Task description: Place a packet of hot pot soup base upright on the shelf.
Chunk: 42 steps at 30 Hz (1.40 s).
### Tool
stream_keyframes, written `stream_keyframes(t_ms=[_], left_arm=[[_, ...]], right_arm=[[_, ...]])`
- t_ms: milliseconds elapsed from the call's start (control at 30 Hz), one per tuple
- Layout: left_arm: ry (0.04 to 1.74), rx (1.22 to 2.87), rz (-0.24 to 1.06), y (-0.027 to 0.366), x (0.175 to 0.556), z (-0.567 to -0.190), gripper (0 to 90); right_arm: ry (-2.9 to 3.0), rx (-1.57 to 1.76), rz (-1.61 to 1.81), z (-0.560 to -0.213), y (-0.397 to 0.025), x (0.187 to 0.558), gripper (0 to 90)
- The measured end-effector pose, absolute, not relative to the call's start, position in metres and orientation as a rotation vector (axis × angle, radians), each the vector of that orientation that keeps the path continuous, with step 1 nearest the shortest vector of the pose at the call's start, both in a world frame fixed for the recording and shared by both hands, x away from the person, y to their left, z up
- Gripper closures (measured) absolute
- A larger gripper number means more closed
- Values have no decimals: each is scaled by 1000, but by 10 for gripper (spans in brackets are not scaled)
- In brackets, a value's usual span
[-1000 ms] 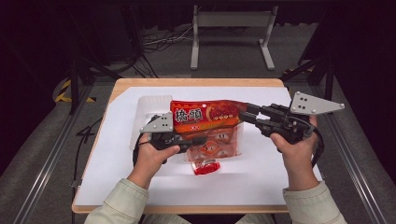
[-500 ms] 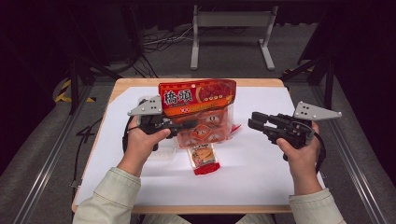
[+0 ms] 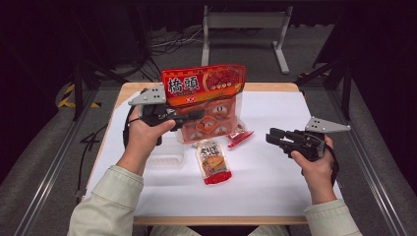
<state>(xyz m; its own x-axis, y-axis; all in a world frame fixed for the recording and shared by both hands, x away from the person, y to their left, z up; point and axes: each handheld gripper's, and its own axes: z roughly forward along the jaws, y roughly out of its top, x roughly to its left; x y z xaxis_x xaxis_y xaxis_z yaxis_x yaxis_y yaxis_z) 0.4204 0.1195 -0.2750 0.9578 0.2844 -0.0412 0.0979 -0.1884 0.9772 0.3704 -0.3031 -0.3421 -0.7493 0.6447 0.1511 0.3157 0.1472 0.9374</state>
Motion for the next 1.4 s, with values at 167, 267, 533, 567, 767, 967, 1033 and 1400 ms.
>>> stream_keyframes(t_ms=[167,267,533,567,767,967,1033,1400], left_arm=[[275,1796,221,121,419,-267,714],[289,1783,220,125,423,-266,714],[350,1774,291,150,437,-270,714],[350,1774,291,150,437,-270,714],[404,1760,326,170,446,-275,714],[458,1737,376,186,453,-281,713],[479,1724,378,192,456,-284,714],[541,1702,417,203,468,-293,713]], right_arm=[[2163,976,1617,-350,-309,374,693],[2162,988,1607,-352,-311,375,693],[2163,994,1606,-354,-314,376,693],[2163,994,1606,-354,-314,376,693],[2171,993,1611,-355,-311,379,693],[2176,994,1610,-356,-310,380,693],[2175,997,1611,-356,-311,380,695],[2167,1008,1612,-357,-316,379,702]])
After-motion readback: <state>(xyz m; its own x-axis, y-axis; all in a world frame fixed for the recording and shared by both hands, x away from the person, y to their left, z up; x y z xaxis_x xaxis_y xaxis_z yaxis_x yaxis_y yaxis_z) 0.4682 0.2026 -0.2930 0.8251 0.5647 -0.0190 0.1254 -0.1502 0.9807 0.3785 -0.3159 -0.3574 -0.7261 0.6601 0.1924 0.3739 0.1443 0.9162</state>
